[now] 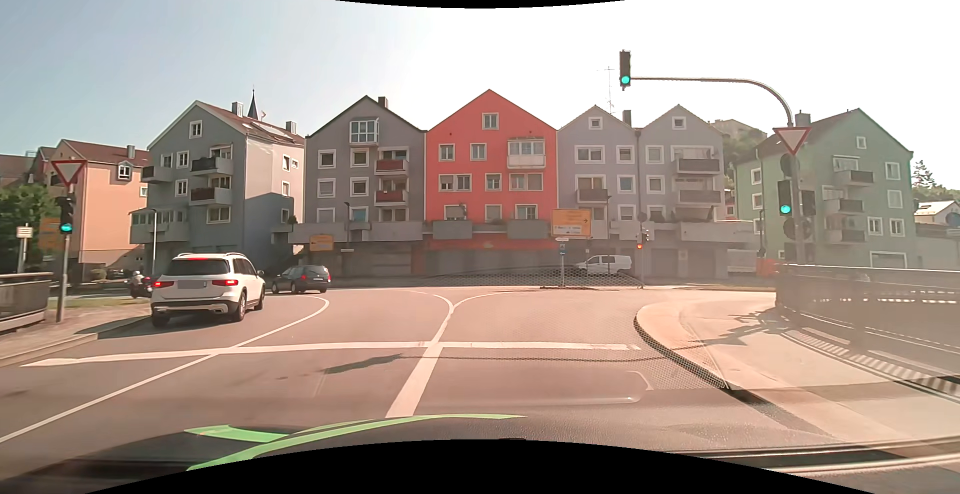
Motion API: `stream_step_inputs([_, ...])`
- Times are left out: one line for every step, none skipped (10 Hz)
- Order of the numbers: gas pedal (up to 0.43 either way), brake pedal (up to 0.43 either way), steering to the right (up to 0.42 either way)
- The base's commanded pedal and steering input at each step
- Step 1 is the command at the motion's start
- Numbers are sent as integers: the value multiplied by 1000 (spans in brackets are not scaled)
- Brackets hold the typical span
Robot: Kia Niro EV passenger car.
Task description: Follow the waypoints while adhering to traffic rules and regulations
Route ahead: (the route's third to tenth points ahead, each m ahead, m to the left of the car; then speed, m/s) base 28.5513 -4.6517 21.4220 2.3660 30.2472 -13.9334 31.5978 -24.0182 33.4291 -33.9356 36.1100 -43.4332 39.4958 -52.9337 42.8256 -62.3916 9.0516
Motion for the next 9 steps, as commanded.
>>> stream_step_inputs([0, 43, 56])
stream_step_inputs([0, 6, 69])
stream_step_inputs([0, 0, 77])
stream_step_inputs([0, 0, 88])
stream_step_inputs([0, 0, 100])
stream_step_inputs([0, 0, 112])
stream_step_inputs([0, 0, 126])
stream_step_inputs([0, 0, 142])
stream_step_inputs([0, 0, 156])
